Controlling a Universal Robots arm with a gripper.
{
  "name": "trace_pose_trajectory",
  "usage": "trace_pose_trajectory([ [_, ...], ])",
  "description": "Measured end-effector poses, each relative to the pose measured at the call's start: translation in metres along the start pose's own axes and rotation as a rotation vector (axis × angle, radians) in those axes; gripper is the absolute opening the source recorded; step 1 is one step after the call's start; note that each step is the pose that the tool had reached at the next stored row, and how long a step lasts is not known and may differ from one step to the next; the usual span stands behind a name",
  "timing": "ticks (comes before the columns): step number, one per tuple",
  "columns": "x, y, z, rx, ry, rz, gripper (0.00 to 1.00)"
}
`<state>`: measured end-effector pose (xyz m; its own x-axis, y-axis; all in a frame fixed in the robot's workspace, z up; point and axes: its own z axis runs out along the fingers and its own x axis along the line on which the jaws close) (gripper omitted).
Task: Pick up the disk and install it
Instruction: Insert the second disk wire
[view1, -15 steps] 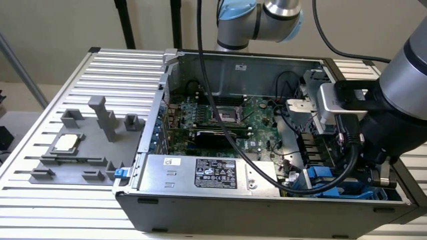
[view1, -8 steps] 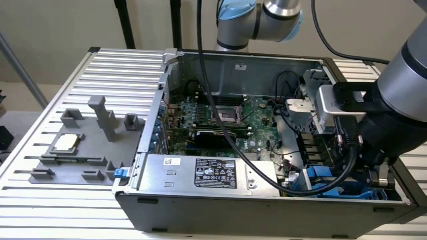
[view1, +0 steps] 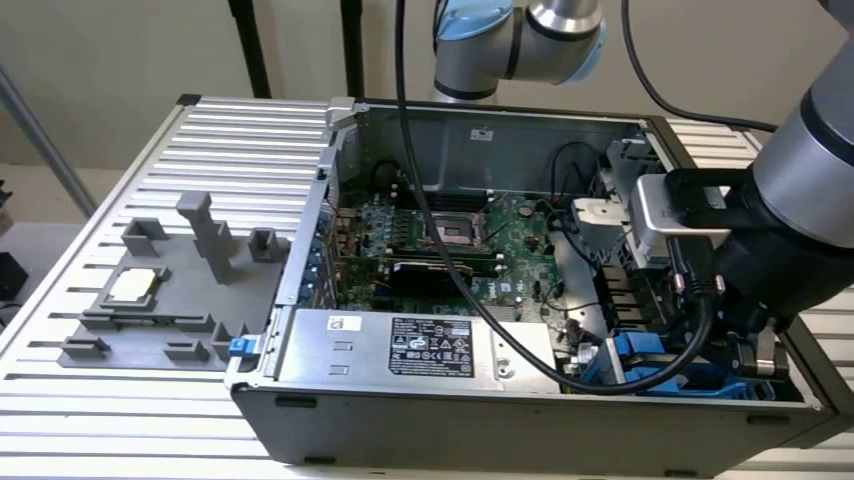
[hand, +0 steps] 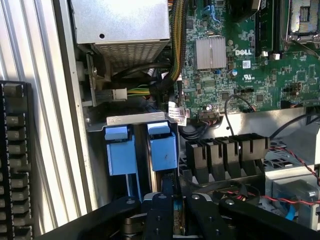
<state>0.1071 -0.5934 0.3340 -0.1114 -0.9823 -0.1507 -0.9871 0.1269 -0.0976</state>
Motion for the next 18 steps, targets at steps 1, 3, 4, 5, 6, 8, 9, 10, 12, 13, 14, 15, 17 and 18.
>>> trace_pose_trajectory([
  [1, 0.0, 0.0, 0.0001, -0.0001, -0.0001, 0.0, 0.16],
  [3, 0.0, -0.0001, 0.0005, -0.0003, -0.001, -0.001, 0.18],
  [4, 0.0, -0.0002, 0.0005, -0.0005, -0.001, -0.001, 0.18],
  [5, 0.0, -0.0002, 0.0005, -0.0007, -0.0009, -0.001, 0.18],
  [6, 0.0, -0.0002, 0.0001, -0.0008, -0.0009, -0.001, 0.25],
  [8, 0.0, -0.0004, -0.0014, -0.0009, -0.0007, 0.0, 0.25],
  [9, 0.0, -0.0005, -0.0025, -0.0009, -0.0007, 0.0, 0.25],
  [10, -0.001, -0.0003, -0.0037, -0.0009, -0.0006, -0.001, 0.25],
  [12, -0.001, 0.002, -0.0067, -0.0007, -0.0006, -0.001, 0.25],
  [13, -0.001, 0.0041, -0.0083, -0.0001, -0.0007, -0.001, 0.25],
  [14, -0.001, 0.0068, -0.01, 0.0009, -0.0007, -0.001, 0.25],
  [15, 0.0, 0.0099, -0.0114, 0.0023, -0.0009, -0.001, 0.25],
  [17, 0.0, 0.016, -0.013, 0.0057, -0.0016, -0.001, 0.25],
  [18, 0.0, 0.0175, -0.0133, 0.007, -0.0015, -0.002, 0.25],
])
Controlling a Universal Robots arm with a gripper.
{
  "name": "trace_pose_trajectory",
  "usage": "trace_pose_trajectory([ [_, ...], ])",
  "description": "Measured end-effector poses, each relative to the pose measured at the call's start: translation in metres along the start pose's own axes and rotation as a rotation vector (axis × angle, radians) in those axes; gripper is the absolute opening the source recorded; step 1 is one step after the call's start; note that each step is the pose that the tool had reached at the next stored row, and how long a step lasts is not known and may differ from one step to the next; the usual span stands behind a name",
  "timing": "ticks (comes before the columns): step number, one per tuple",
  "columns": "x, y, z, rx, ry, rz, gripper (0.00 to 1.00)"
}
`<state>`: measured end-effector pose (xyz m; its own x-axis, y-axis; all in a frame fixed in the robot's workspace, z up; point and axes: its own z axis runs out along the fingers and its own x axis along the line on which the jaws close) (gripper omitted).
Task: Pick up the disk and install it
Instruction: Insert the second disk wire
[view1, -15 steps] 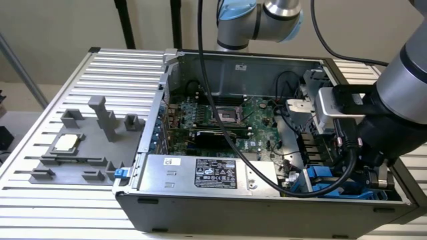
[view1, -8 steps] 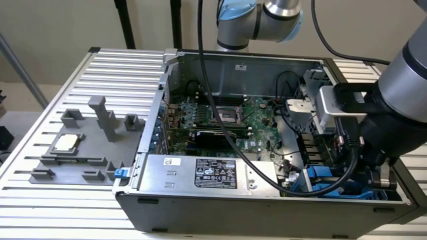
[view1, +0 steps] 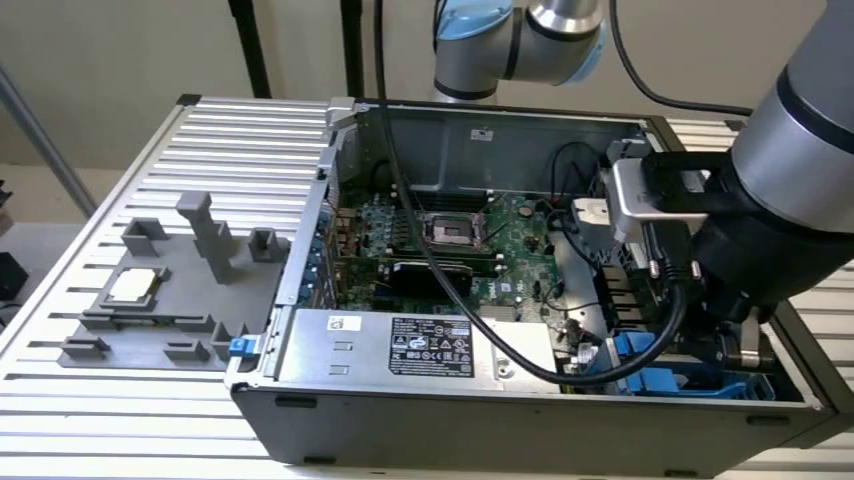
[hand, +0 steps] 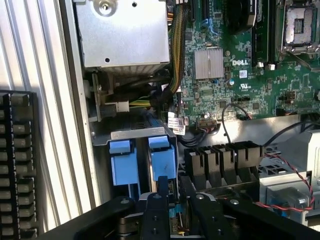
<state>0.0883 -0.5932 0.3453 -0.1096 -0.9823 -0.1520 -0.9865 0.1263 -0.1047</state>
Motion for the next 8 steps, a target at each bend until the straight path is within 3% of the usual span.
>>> trace_pose_trajectory([
  [4, 0.0, 0.0, 0.0, 0.0, -0.0005, 0.0, 0.11],
  [8, 0.0, 0.0, 0.0, -0.0001, -0.0006, 0.0, 0.11],
])
